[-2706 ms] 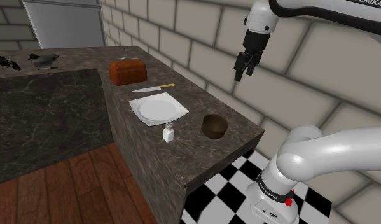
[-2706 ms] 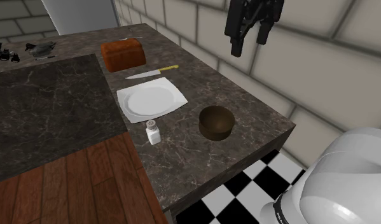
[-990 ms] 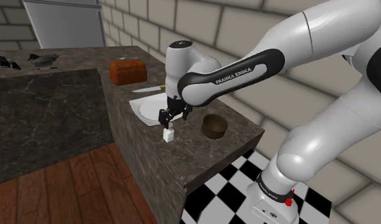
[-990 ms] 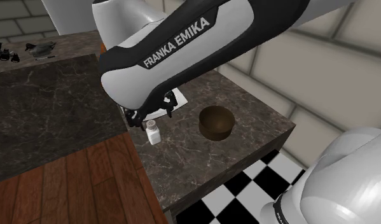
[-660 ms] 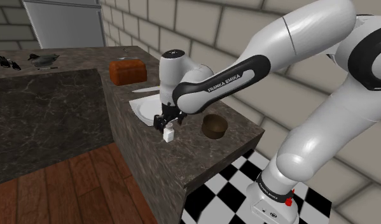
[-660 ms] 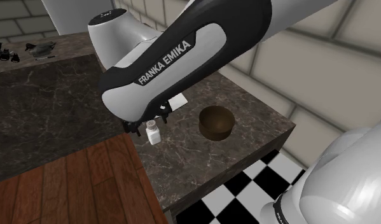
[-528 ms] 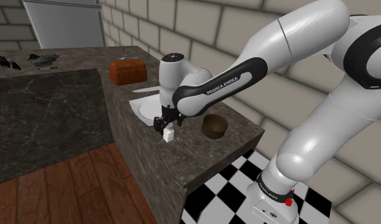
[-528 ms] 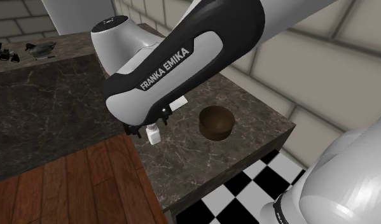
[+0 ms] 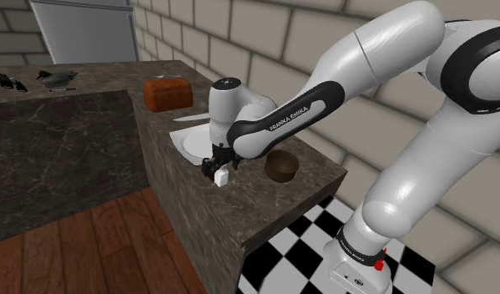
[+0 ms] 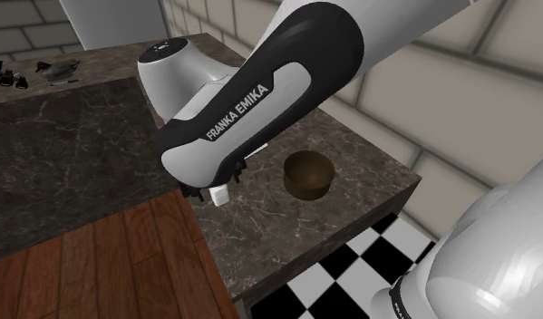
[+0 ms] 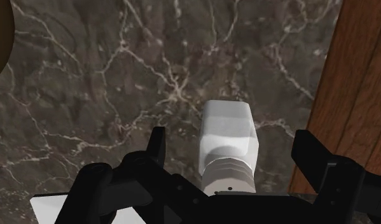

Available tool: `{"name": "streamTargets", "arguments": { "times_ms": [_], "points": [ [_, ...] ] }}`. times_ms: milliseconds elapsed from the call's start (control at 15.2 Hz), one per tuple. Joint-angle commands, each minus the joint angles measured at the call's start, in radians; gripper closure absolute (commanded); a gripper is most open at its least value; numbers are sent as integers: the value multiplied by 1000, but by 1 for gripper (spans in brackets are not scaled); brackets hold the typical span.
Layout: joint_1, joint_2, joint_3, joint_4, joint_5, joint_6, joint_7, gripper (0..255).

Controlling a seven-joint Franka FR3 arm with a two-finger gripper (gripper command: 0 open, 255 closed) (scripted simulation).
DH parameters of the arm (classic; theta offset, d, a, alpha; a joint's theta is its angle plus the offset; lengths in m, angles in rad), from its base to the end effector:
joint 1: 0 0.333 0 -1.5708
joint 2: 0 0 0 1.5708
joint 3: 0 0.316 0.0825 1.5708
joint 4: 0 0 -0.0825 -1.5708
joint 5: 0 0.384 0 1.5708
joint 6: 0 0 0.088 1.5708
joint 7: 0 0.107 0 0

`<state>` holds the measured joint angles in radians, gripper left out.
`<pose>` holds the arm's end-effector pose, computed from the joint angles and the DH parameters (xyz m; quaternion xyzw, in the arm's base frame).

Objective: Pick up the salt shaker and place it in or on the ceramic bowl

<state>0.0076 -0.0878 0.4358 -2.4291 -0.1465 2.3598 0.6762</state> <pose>0.4324 0.2027 0.3377 0.9954 -0.0650 0.0408 0.0574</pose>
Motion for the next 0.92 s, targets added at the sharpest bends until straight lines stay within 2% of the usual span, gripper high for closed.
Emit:
{"name": "streamTargets", "arguments": {
  "times_ms": [0, 66, 132, 726, 858],
  "points": [
    [0, 0, 0, 0, 0, 0, 0, 0],
    [0, 0, 0, 0, 0, 0, 0, 0],
    [0, 0, 0, 0, 0, 0, 0, 255],
    [0, 0, 0, 0, 0, 0, 0, 255],
    [2, -20, -2, 10, 15, -27, -14, 255]
  ]
}}
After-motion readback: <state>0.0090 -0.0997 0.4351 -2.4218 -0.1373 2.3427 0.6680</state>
